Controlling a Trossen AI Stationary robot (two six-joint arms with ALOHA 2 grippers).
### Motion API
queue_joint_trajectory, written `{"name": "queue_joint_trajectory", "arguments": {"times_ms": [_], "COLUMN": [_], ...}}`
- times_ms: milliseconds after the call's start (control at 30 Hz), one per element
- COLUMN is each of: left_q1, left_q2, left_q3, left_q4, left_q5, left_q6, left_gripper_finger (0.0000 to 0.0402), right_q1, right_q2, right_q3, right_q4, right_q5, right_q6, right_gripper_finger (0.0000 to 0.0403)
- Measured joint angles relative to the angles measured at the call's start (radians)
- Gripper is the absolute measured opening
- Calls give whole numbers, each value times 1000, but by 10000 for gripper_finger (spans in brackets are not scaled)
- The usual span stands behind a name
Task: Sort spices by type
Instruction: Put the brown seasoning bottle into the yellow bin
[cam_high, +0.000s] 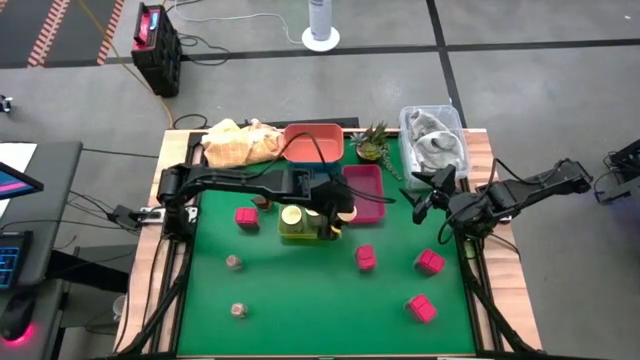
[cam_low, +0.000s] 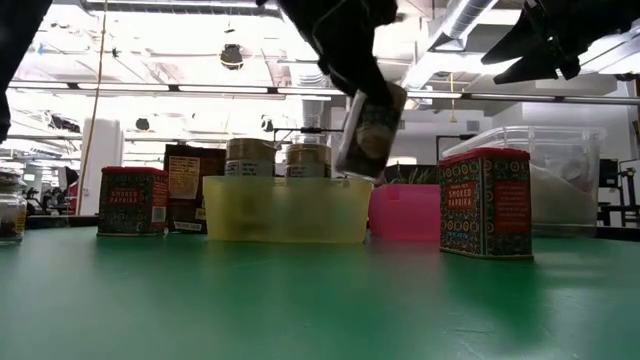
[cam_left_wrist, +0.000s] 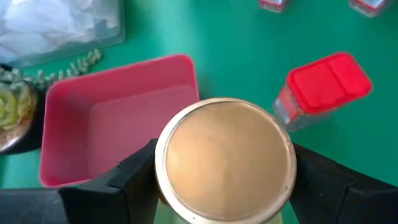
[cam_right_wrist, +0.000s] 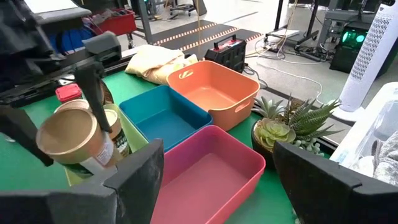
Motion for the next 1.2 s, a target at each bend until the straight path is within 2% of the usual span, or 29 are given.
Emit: {"name": "queue_joint_trajectory", "arguments": {"times_ms": [200, 467, 600, 1000, 1200], "left_q1": [0, -13, -10, -3, -5], "left_q2": [-9, -81, -89, -86, -87], "left_q3": [-25, -34, -42, -171, -226], "left_q4": [-31, -112, -159, -56, -2], "left_q5": [-46, -119, -116, -74, -65], "left_q6": [1, 9, -14, -12, -10], "left_gripper_finger": [269, 269, 269, 270, 312], "right_q1": [0, 0, 0, 0, 0], "right_q2": [0, 1, 1, 1, 1], "right_q3": [0, 0, 0, 0, 0], "right_q4": [2, 9, 12, 13, 13], "right_q5": [0, -1, -1, -1, -1], "right_q6": [0, 3, 3, 3, 3], "right_gripper_finger": [327, 327, 327, 327, 327]}}
